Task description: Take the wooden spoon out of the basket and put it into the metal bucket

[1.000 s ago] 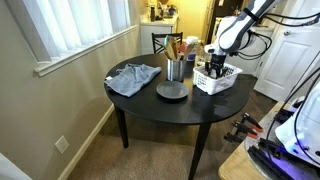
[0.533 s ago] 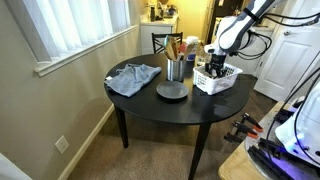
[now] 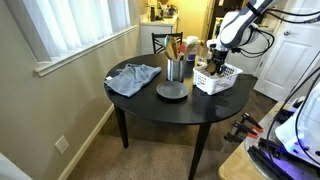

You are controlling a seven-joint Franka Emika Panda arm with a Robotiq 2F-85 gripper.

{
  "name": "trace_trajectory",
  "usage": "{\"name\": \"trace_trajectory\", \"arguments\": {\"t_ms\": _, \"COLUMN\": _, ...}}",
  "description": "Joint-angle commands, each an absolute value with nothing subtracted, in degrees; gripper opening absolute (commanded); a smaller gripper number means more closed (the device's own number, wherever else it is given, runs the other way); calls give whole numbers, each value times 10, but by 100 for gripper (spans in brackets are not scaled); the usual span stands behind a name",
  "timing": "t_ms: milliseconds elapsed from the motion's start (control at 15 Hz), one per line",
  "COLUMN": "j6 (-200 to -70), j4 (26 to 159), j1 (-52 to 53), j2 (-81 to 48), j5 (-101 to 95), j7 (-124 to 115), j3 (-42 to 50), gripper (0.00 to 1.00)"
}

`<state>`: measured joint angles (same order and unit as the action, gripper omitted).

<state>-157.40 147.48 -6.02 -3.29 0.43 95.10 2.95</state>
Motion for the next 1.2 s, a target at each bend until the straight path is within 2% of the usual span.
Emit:
{"name": "trace_trajectory", "arguments": {"t_ms": 0, "j6": -1588, "j4": 1503, "j1": -64, "j2": 11, "j5": 34, "j7": 968, "j3": 33, "gripper": 6}}
{"name": "trace_trajectory", "arguments": {"t_ms": 133, "j6": -1587, "j4": 1504, "j1": -60, "j2": 18, "j5": 27, "j7": 957, "j3": 38, "gripper": 6}}
{"name": "trace_trajectory", "arguments": {"t_ms": 200, "j6": -1587, "j4": 1505, "j1": -60, "j2": 20, "j5": 21, "j7": 951, "j3": 41, "gripper": 33}}
{"name": "trace_trajectory", "arguments": {"t_ms": 333, "j6": -1588, "j4": 1506, "j1": -58, "j2": 21, "j5": 18, "j7": 948, "j3": 45, "gripper": 40}}
{"name": "trace_trajectory", "arguments": {"t_ms": 467, "j6": -1593, "j4": 1510, "j1": -57, "j2": 23, "j5": 25, "j7": 958, "j3": 47, "gripper": 53}}
{"name": "trace_trajectory", "arguments": {"t_ms": 533, "j6": -1590, "j4": 1510, "j1": -57, "j2": 24, "j5": 27, "j7": 962, "j3": 48, "gripper": 19}}
{"name": "trace_trajectory", "arguments": {"t_ms": 800, "j6": -1586, "j4": 1510, "j1": -56, "j2": 25, "j5": 35, "j7": 966, "j3": 50, "gripper": 6}}
{"name": "trace_trajectory", "arguments": {"t_ms": 867, "j6": -1587, "j4": 1510, "j1": -56, "j2": 24, "j5": 32, "j7": 964, "j3": 50, "gripper": 4}}
{"name": "trace_trajectory", "arguments": {"t_ms": 933, "j6": -1586, "j4": 1510, "j1": -56, "j2": 22, "j5": 24, "j7": 955, "j3": 50, "gripper": 9}}
{"name": "trace_trajectory", "arguments": {"t_ms": 1000, "j6": -1585, "j4": 1510, "j1": -57, "j2": 22, "j5": 21, "j7": 952, "j3": 50, "gripper": 33}}
{"name": "trace_trajectory", "arguments": {"t_ms": 1067, "j6": -1587, "j4": 1511, "j1": -57, "j2": 20, "j5": 18, "j7": 949, "j3": 51, "gripper": 33}}
{"name": "trace_trajectory", "arguments": {"t_ms": 1133, "j6": -1587, "j4": 1511, "j1": -57, "j2": 18, "j5": 14, "j7": 947, "j3": 51, "gripper": 40}}
